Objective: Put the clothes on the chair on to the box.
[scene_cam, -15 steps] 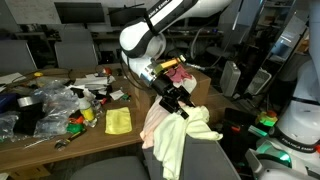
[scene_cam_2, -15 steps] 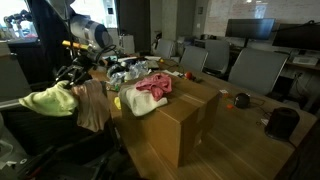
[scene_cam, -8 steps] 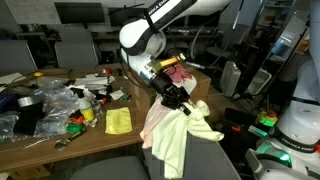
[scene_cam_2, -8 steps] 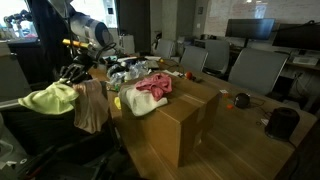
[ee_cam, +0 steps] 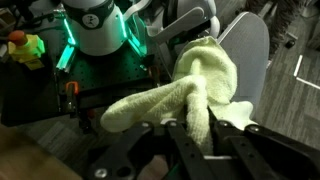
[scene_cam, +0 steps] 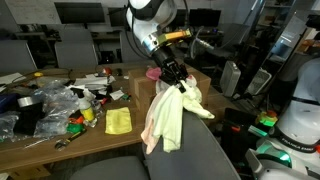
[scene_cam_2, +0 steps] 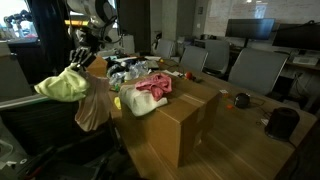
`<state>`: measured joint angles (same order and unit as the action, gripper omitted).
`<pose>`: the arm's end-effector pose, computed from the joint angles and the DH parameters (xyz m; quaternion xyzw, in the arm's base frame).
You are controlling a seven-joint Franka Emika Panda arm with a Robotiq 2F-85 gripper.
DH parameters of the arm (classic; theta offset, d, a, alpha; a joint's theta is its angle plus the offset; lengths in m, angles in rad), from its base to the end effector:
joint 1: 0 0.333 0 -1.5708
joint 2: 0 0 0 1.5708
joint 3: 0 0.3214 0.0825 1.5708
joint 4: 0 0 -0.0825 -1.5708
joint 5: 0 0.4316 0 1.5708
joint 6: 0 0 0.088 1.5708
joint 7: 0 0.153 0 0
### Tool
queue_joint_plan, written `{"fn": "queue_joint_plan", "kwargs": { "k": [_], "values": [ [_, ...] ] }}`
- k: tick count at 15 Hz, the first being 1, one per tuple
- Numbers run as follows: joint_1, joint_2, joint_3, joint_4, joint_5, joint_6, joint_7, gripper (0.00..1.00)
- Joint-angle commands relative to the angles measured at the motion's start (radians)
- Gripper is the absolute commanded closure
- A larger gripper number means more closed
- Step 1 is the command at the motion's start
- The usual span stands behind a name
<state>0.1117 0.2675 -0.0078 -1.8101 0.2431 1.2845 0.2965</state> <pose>0.5299 0.0969 0.3181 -0.9102 0.1016 0.3995 0.0409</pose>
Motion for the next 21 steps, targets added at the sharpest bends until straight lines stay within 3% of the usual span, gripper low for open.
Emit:
{"fn": "queue_joint_plan", "kwargs": {
  "k": [1,12,21],
  "values": [
    [-0.02,-0.159,-0.01,-0.05,-0.03,0.058,0.079,0.93],
    [-0.105,-0.348,-0.014,-0.03,-0.067,0.194,0.3,0.93],
    [-0.211,-0.364,-0.073,0.121,-0.078,0.065,0.38,0.93]
  ]
}}
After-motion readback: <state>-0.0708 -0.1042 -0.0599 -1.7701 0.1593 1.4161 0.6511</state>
